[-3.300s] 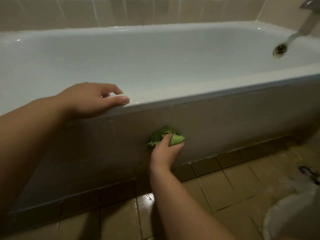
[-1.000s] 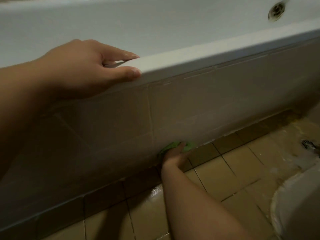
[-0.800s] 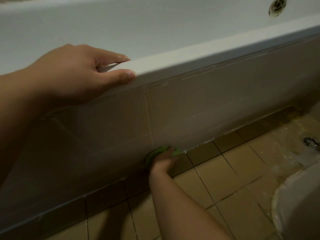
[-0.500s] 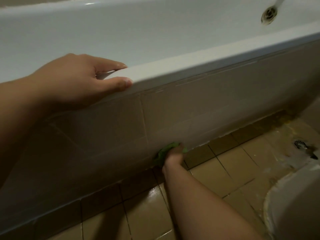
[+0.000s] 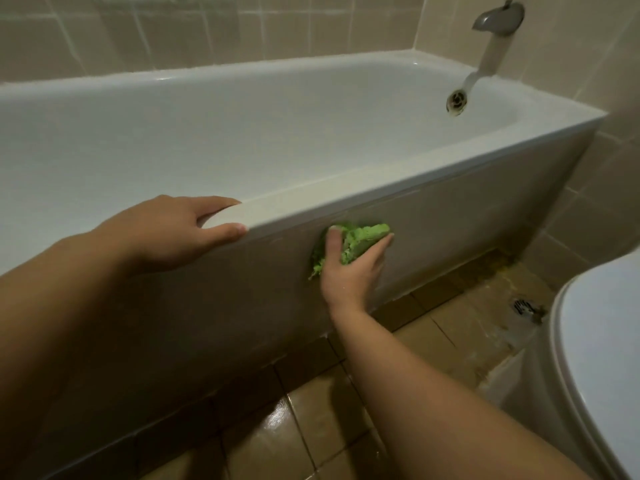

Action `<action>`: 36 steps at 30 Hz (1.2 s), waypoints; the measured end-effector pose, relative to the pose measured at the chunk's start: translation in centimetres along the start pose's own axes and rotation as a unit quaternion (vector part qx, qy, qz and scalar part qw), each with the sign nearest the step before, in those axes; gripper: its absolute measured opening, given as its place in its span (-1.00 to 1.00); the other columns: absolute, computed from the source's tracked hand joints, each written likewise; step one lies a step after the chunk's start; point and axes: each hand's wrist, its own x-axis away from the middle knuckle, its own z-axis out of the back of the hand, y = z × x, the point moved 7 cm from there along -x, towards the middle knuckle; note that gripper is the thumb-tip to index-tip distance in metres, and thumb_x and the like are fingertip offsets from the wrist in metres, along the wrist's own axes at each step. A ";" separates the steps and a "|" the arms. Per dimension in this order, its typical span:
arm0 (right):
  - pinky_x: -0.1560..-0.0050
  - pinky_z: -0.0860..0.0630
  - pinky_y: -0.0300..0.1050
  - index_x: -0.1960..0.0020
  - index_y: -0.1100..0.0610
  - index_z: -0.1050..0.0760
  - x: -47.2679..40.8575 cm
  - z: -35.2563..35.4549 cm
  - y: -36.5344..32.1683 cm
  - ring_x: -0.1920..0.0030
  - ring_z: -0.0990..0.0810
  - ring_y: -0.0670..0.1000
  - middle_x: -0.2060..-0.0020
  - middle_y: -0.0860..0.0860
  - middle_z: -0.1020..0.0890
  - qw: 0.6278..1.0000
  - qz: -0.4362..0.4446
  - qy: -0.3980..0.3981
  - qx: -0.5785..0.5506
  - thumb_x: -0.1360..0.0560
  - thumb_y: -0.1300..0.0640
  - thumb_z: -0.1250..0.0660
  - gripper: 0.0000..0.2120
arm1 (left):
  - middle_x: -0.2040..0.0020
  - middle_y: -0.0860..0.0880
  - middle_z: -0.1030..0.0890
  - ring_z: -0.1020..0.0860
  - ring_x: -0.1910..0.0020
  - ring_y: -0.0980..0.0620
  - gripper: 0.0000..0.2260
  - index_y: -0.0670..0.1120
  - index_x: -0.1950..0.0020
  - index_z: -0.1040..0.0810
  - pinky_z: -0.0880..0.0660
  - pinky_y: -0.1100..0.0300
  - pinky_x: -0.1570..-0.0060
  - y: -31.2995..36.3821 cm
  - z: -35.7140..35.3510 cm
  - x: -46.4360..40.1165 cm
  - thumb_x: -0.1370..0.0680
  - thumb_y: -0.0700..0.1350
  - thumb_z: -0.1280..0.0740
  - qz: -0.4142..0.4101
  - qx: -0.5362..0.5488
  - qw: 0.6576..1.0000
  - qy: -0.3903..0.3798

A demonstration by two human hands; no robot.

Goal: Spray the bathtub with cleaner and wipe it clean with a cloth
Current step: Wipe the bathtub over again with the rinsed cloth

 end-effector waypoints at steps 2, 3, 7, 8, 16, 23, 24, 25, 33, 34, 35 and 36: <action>-0.51 -0.21 0.05 -0.68 -0.01 0.25 0.4 -0.2 -0.1 -0.59 -0.15 0.13 -0.61 0.08 -0.12 0.999 0.027 -0.006 0.016 -0.33 -0.53 -0.26 0.19 | -0.47 0.10 -0.49 -0.50 -0.33 -0.07 -0.12 0.41 -0.52 -0.27 -0.36 0.06 -0.14 0.5 -0.4 -0.7 -0.24 0.67 0.07 -0.004 -0.007 1.000 -0.007; -0.50 -0.23 0.06 -0.68 -0.02 0.24 -0.1 -0.1 -0.1 -0.58 -0.16 0.13 -0.59 0.07 -0.14 0.999 0.033 -0.001 0.014 -0.32 -0.52 -0.27 0.19 | -0.48 0.09 -0.49 -0.50 -0.33 -0.07 -0.16 0.41 -0.52 -0.26 -0.36 0.05 -0.14 0.9 -0.5 -1.2 -0.29 0.67 0.05 -0.007 -0.006 1.000 -0.008; -0.48 -0.30 0.18 -0.68 -0.07 0.13 -4.0 2.4 -0.6 -0.54 -0.24 0.20 -0.54 0.14 -0.25 0.993 0.093 0.067 0.005 -0.39 -0.49 -0.27 0.07 | -0.47 0.04 -0.49 -0.47 -0.18 0.00 -0.35 0.36 -0.54 -0.27 -0.37 0.04 -0.15 2.3 -0.8 -2.4 -0.46 0.49 -0.06 -0.016 -0.003 1.000 -0.012; -0.49 -0.30 0.19 -0.68 -0.08 0.10 -5.0 3.0 -0.2 -0.54 -0.25 0.21 -0.54 0.15 -0.26 0.992 0.099 0.081 0.008 -0.41 -0.49 -0.25 0.03 | -0.45 0.04 -0.51 -0.45 -0.13 0.02 -0.35 0.36 -0.54 -0.27 -0.38 0.04 -0.14 2.6 -1.0 -2.7 -0.46 0.49 -0.06 -0.017 -0.006 1.000 -0.016; -0.36 -0.28 -0.04 -0.66 -0.05 -0.08 -4.5 2.2 -0.5 -0.46 -0.30 0.15 -0.50 0.14 -0.29 0.981 0.166 0.102 -0.016 -0.48 -0.41 -0.29 -0.10 | -0.48 0.04 -0.49 -0.52 -0.27 -0.07 -0.26 0.35 -0.58 -0.14 -0.43 0.05 -0.18 7.4 -2.0 -5.1 -0.41 0.51 -0.01 -0.063 -0.056 0.996 0.015; -0.37 -0.24 -0.08 -0.64 -0.07 -0.14 -7.9 3.7 2.2 -0.46 -0.34 0.17 -0.48 0.09 -0.36 0.978 0.135 0.154 -0.044 -0.50 -0.43 -0.25 -0.16 | -0.56 0.07 -0.39 -0.48 -0.39 -0.10 -0.30 0.44 -0.59 0.02 -0.38 0.02 -0.26 9.9 -2.5 -6.5 -0.44 0.48 0.03 -0.105 -0.079 0.991 0.020; -0.39 -0.26 -0.05 -0.64 -0.10 -0.12 -6.4 2.7 2.6 -0.48 -0.32 0.15 -0.50 0.07 -0.33 0.980 0.133 0.138 -0.048 -0.49 -0.45 -0.23 -0.16 | -0.56 0.08 -0.39 -0.47 -0.40 -0.09 -0.31 0.45 -0.59 0.03 -0.38 0.03 -0.25 10.2 -2.6 -6.7 -0.44 0.48 0.03 -0.111 -0.081 0.990 0.023; -0.39 -0.25 -0.05 -0.64 -0.10 -0.11 -5.1 1.9 2.4 -0.49 -0.30 0.12 -0.52 0.06 -0.31 0.980 0.146 0.129 -0.051 -0.49 -0.44 -0.23 -0.16 | -0.56 0.08 -0.39 -0.47 -0.40 -0.08 -0.32 0.46 -0.59 0.04 -0.37 0.04 -0.24 10.6 -2.6 -6.9 -0.45 0.47 0.03 -0.116 -0.084 0.989 0.026; -0.47 -0.32 0.10 -0.63 -0.04 -0.16 -10.4 4.3 3.2 -0.45 -0.38 0.09 -0.50 0.07 -0.39 0.967 0.168 0.184 -0.047 -0.53 -0.45 -0.20 -0.18 | -0.57 0.10 -0.38 -0.46 -0.41 -0.07 -0.40 0.57 -0.51 0.08 -0.36 0.04 -0.23 11.7 -2.8 -7.4 -0.46 0.45 0.06 -0.135 -0.087 0.987 0.024; -0.50 -0.33 0.15 -0.64 -0.10 -0.14 -9.6 3.7 5.3 -0.47 -0.36 0.04 -0.52 0.03 -0.37 0.976 0.119 0.165 -0.075 -0.53 -0.42 -0.23 -0.21 | -0.57 0.10 -0.38 -0.45 -0.42 -0.07 -0.40 0.58 -0.51 0.09 -0.36 0.04 -0.24 11.9 -2.8 -7.4 -0.46 0.45 0.06 -0.137 -0.086 0.986 0.024; -0.51 -0.31 0.14 -0.64 -0.14 -0.11 -8.2 2.6 6.7 -0.48 -0.33 0.01 -0.54 0.01 -0.33 0.983 0.084 0.142 -0.085 -0.55 -0.34 -0.28 -0.24 | -0.57 0.09 -0.37 -0.45 -0.43 -0.08 -0.40 0.58 -0.51 0.09 -0.36 0.04 -0.25 12.1 -2.8 -7.5 -0.45 0.45 0.07 -0.140 -0.086 0.986 0.023; -0.51 -0.30 0.09 -0.64 -0.17 -0.08 -6.5 1.5 7.2 -0.49 -0.29 -0.01 -0.56 0.00 -0.29 0.987 0.077 0.115 -0.085 -0.55 -0.29 -0.32 -0.24 | -0.57 0.08 -0.38 -0.45 -0.43 -0.08 -0.39 0.58 -0.51 0.08 -0.35 0.04 -0.26 12.3 -2.9 -7.6 -0.44 0.46 0.07 -0.144 -0.086 0.986 0.022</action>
